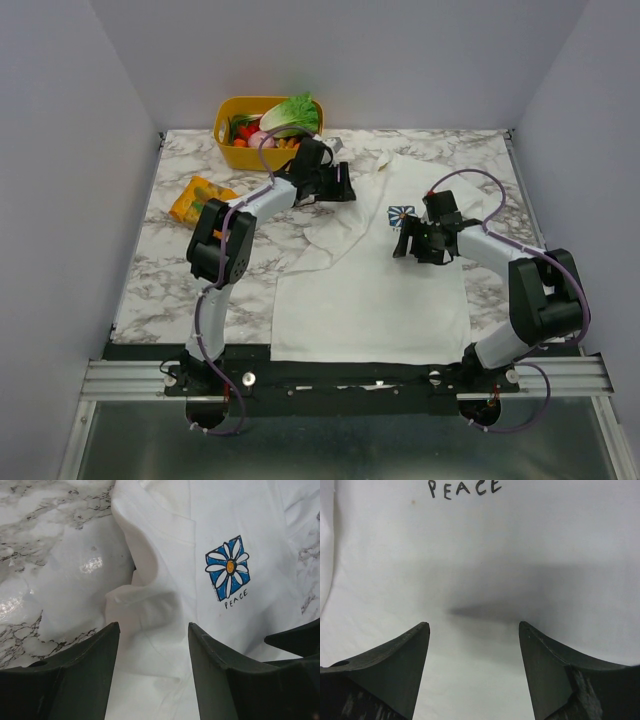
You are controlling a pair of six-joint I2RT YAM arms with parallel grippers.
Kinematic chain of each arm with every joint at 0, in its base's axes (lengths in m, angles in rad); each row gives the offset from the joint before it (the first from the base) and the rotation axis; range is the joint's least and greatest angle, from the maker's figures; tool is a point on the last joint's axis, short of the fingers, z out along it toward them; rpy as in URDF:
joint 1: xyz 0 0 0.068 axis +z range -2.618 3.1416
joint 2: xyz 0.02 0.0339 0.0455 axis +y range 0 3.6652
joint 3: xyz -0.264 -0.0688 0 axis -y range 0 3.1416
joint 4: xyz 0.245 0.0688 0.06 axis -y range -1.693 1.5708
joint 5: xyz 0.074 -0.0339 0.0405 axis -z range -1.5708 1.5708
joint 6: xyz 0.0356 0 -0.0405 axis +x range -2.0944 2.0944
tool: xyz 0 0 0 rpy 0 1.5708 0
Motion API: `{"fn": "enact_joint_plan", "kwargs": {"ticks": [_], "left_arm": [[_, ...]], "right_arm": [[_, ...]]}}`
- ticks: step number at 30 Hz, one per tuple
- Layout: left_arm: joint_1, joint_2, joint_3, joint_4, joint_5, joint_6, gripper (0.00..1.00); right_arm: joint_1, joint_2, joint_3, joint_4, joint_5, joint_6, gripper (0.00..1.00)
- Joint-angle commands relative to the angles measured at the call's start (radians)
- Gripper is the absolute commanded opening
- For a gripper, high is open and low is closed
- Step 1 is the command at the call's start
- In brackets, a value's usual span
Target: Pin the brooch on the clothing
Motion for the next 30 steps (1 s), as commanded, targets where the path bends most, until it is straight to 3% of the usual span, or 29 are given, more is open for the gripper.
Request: {"fn": "enact_joint_plan", "kwargs": {"ticks": [1, 9, 17, 30], "left_arm": [[0.019, -0.003, -0.037, 0.058, 0.055, -0.025, 0.66], [0.044, 0.028, -0.037, 0.015, 0.040, -0.030, 0.60], [0.115, -0.003, -0.148, 0.056, 0.080, -0.087, 0.57], [0.153, -0.293, -0.468, 0.037, -0.104, -0.073, 0.68]], "right_arm": [[0.002, 0.003, -0.023, 0.007, 0.014, -0.011, 0.80], [0.002, 0.002, -0.020, 0.006, 0.008, -0.011, 0.80], [0.003, -0.003, -0.017, -0.005, 0.001, -0.019, 0.80], [0.002, -0.006, -0.023, -0.008, -0.005, -0.031, 0.80]]}}
